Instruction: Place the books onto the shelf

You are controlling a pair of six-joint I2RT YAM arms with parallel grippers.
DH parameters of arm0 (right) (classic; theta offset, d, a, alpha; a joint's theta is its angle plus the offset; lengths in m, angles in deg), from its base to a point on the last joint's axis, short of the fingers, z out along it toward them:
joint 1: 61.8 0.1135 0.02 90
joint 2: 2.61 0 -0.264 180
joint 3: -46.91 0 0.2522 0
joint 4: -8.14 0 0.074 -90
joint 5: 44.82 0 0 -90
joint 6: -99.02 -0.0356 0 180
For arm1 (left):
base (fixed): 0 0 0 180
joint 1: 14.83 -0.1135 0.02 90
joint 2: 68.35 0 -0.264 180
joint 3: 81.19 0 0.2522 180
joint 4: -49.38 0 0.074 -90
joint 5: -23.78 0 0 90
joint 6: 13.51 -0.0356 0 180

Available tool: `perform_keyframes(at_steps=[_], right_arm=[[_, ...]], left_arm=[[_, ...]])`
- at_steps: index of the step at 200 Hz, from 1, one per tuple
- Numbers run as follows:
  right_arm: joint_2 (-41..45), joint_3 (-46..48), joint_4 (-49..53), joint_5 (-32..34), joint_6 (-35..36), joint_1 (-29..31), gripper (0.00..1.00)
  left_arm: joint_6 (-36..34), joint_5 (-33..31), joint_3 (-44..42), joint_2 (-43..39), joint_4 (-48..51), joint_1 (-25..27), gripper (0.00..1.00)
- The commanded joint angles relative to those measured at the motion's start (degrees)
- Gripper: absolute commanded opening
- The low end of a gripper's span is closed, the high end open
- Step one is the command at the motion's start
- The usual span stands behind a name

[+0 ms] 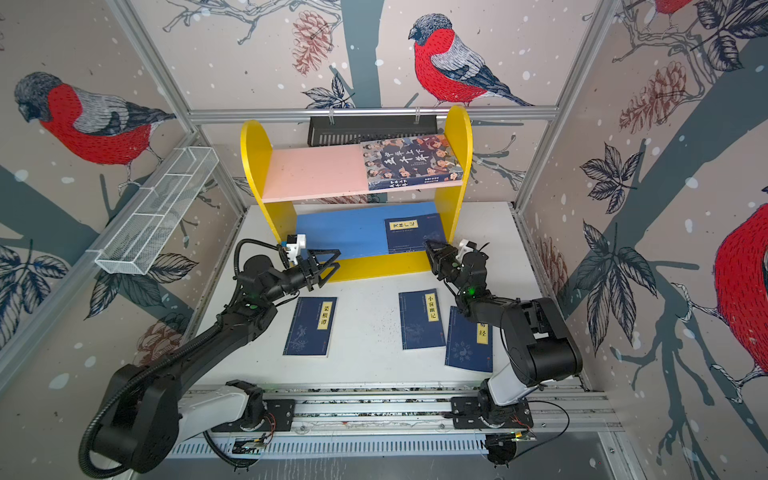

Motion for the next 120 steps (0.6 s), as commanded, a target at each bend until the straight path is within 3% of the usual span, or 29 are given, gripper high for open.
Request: perform_keyframes(at_steps=[1,62,82,98,120], right_arm=[[2.1,1.1,0.7,1.0,1.5,0.1,0.44],[9.5,-0.5,14.8,2.9,8.2,-0.3,0.44],[11.3,0.4,17.1,3.4,8.7,-0.9,0.33],[11.8,1.2,17.5,3.5,9.0,-1.6,0.19],[11.2,1.2,16.8,2.9,9.2,-2.3,0.14]], left_arm=[[0.8,-0.1,-0.1,-0.4,-3.9,0.0,0.81],[0.2,-0.1,-0.1,-0.4,-3.4,0.0,0.81],[0.0,-0.2,-0.1,-0.7,-3.3,-0.1,0.81],[0.0,-0.2,-0.4,-0.7,-3.3,-0.1,0.81],[-0.1,-0.3,-0.3,-0.8,-3.2,-0.1,0.81]])
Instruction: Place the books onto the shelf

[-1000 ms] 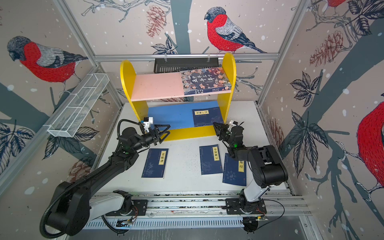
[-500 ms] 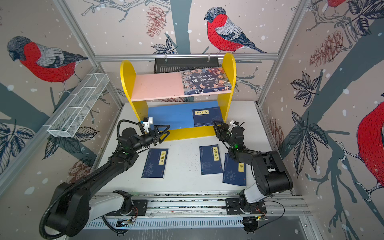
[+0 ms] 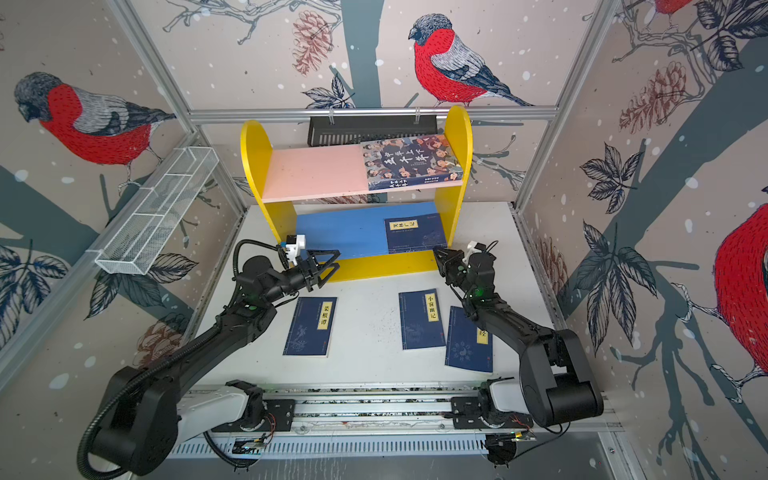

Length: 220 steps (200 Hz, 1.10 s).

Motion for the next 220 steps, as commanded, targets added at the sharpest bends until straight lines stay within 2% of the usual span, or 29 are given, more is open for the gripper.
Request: perform_keyframes(at_steps=[1,72,220], right_arm=[[-0.3,0.0,0.4,0.1,1.7,-0.6,0.14],[-5.2,-3.6,0.0,-0.9,2.1,-1.0,0.10],[-9.1,-5.3,-2.7,-1.9,0.6,-1.6,0.10]], left_arm=[[0.0,-0.3,-0.1,-0.3,-3.3,-0.1,0.81],[-0.5,-0.4,-0.4,-0.8,-2.9,-0.3,0.81],[-0.5,-0.5,-0.7,-0.9,-3.1,-0.5,0.81]])
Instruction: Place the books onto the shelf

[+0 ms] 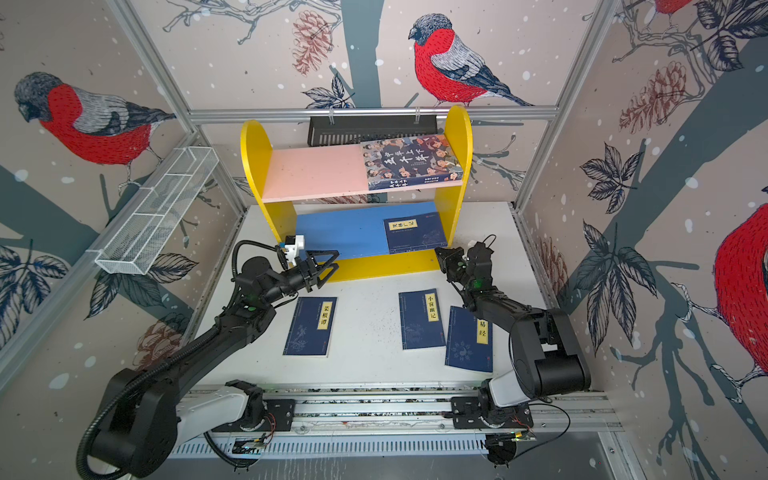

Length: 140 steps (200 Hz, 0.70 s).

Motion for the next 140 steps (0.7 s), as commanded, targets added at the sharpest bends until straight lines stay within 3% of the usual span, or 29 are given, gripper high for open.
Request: perform_keyframes(at_steps=[1,55,140], right_arm=[[-0.8,-0.6,-2.9,-1.0,-0.6,0.0,0.10],[1.2,1.4,-2.8,-0.8,-1.1,1.3,0.10],[-1.6,-0.6,-3.7,2.5,-1.8,12.0,0.10]], left_arm=[[-0.3,-0.5,-0.2,-0.3,-3.1,-0.2,0.81],[-0.2,-0.5,-0.2,-0.1,-3.2,-0.2,0.81],[-0.3,-0.6,-0.5,-0.6,-3.0,-0.3,0.81]])
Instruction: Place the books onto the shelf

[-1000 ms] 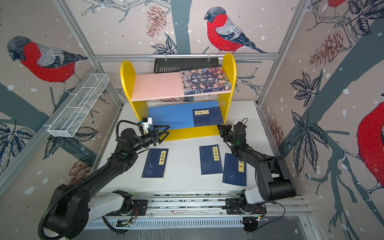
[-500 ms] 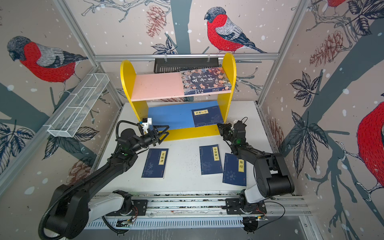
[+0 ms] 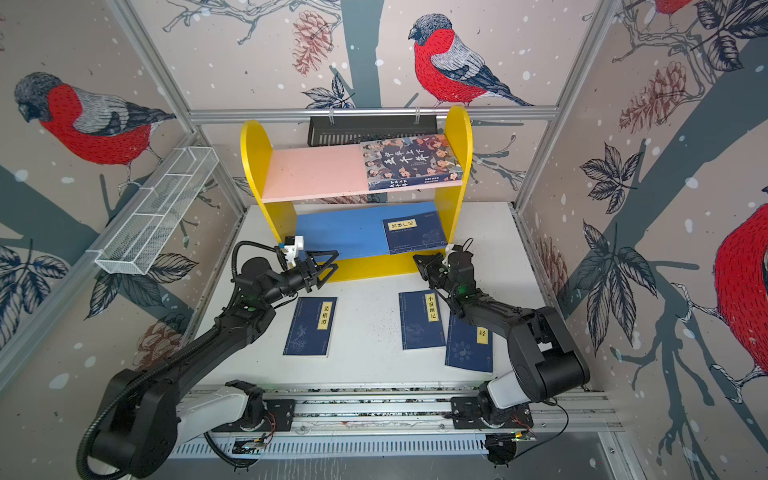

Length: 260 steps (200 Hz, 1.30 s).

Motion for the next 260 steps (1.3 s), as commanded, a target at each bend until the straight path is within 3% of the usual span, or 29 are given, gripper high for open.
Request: perform_keyframes(at_steps=[1,113,180,192,200,231,260], right_arm=[[-1.5,-1.4,-2.5,1.7,-0.4,1.4,0.10],[-6.9,-5.8,-5.6,1.6,-2.1,3.7,0.10],[-4.5,-3.2,-5.6,1.3,-2.1,4.2,0.13],[-2.7,-2.0,-4.6,1.2,-1.1,4.8,0.18],[-1.3,-1.7,-2.7,0.6,0.6,5.3,0.23],[5.1,-4.1,16.2,-0.4,12.7,9.0,0.40],[9.2,-5.5,28.9,-0.1,20.8,13.2,0.49]], left_arm=[[-0.3,-0.4,-0.1,-0.3,-3.0,-0.1,0.81],[0.0,-0.4,-0.4,-1.2,-3.1,-0.3,0.81],[-0.1,-0.4,-0.2,-1.5,-1.8,-0.3,0.81],[-2.7,-0.7,1.1,-1.7,3.0,-0.3,0.80],[-7.3,-2.0,3.4,-1.7,11.7,-0.4,0.79],[-24.9,-8.1,10.5,-1.2,38.1,-0.7,0.79],[-31.4,-9.9,10.2,0.0,49.0,-1.0,0.79]])
